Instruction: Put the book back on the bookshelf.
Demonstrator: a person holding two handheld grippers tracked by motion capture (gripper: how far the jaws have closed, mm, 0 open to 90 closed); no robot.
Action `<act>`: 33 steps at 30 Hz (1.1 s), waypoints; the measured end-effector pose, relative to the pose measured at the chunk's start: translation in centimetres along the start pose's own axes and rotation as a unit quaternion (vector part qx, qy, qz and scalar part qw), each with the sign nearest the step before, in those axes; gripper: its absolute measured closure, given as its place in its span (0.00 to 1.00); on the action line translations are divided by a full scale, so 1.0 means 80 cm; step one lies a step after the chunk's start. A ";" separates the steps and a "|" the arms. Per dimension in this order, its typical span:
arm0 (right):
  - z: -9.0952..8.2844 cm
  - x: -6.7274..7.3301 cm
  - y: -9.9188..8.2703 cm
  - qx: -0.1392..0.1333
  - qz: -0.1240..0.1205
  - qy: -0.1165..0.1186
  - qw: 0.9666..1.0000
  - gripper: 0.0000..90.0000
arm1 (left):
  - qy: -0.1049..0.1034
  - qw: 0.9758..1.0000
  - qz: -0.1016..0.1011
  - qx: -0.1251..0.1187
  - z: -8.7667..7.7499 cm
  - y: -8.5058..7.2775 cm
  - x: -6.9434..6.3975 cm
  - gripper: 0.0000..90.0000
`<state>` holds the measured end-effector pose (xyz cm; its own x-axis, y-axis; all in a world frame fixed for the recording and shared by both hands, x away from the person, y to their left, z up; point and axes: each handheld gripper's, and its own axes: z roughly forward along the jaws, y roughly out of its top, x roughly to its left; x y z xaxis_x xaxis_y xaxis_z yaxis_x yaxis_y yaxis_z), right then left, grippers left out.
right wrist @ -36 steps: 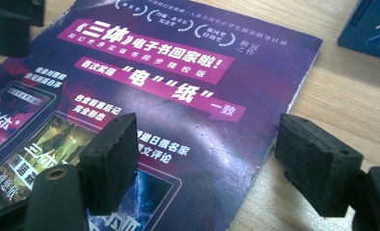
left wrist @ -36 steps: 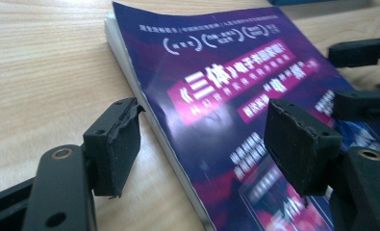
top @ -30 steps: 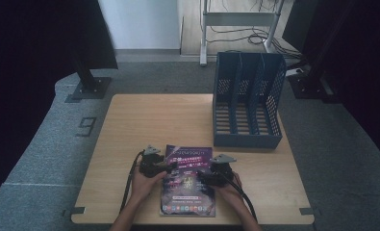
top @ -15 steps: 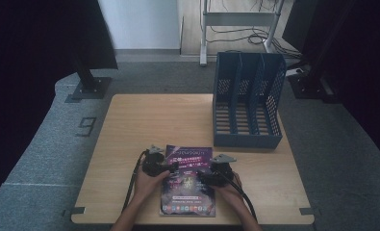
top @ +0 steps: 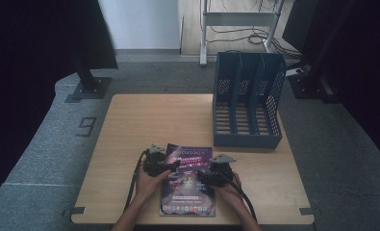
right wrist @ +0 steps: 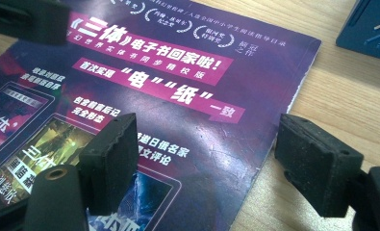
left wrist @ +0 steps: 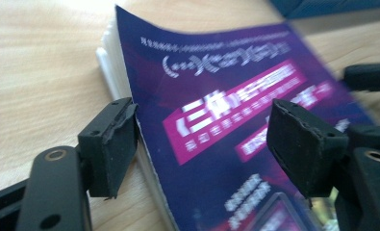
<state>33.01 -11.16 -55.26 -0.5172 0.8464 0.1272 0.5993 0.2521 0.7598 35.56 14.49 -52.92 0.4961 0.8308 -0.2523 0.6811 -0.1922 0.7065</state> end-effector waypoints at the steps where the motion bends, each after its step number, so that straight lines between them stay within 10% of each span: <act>1: 0.000 0.000 0.000 0.000 0.000 0.000 1.000 0.25 | -0.016 1.000 0.001 -0.011 -0.004 0.001 -0.004 0.31; 4: 0.000 0.000 0.000 0.000 0.000 0.000 1.000 0.25 | -0.042 0.999 0.000 -0.011 -0.005 0.002 -0.007 0.32; 23: 0.000 0.000 -0.001 -0.002 -0.001 0.001 1.000 0.25 | -0.015 0.999 0.026 -0.034 0.005 -0.006 -0.002 0.30; 33: 0.000 0.000 -0.001 -0.003 -0.002 0.001 1.000 0.25 | 0.002 1.000 -0.006 -0.003 0.009 -0.008 0.011 0.27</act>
<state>32.96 -11.22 -55.34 -0.5207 0.8444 0.1256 0.5935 0.2523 0.7643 35.99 14.98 -54.07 0.4862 0.8348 -0.2582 0.6831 -0.1787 0.7081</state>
